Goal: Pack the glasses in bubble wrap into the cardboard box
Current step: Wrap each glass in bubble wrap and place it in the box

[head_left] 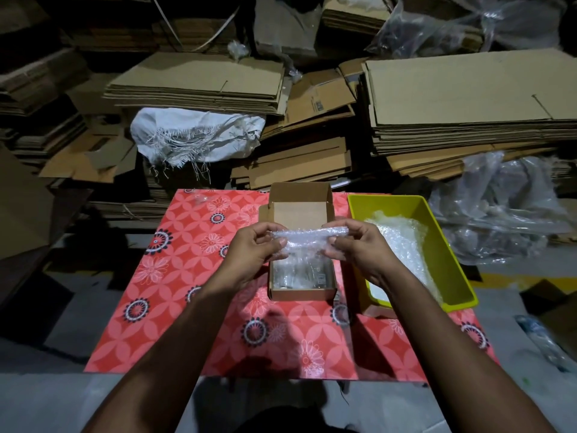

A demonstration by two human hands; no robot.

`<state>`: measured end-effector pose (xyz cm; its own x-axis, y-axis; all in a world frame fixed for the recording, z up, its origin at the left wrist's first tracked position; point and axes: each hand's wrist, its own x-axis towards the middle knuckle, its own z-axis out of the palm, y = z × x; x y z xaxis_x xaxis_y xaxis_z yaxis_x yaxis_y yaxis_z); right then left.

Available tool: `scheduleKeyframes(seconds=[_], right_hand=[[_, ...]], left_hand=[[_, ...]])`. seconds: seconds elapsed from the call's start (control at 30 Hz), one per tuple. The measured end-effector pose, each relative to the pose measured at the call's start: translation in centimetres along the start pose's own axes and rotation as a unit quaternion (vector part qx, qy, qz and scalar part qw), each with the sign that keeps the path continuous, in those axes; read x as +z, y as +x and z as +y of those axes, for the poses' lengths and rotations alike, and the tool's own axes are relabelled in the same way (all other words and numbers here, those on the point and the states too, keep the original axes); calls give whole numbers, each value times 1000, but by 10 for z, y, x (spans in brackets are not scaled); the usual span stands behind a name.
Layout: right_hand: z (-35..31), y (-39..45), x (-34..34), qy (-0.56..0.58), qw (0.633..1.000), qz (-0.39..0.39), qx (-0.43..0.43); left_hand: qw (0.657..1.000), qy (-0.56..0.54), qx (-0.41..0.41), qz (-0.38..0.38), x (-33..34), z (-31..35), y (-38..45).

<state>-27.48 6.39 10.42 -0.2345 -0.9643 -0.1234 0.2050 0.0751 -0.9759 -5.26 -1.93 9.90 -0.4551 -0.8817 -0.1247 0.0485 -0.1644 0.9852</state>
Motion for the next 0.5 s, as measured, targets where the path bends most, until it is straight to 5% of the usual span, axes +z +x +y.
scheduleKeyframes(seconds=[0.3, 0.4, 0.5], right_hand=[[34, -6, -1, 122, 987, 34, 99], [52, -20, -8, -95, 994, -5, 45], [73, -15, -14, -264, 964, 29, 11]], left_hand=[[988, -123, -67, 69, 0, -32, -4], [984, -141, -96, 49, -5, -62, -11], [992, -55, -109, 35, -8, -90, -11]])
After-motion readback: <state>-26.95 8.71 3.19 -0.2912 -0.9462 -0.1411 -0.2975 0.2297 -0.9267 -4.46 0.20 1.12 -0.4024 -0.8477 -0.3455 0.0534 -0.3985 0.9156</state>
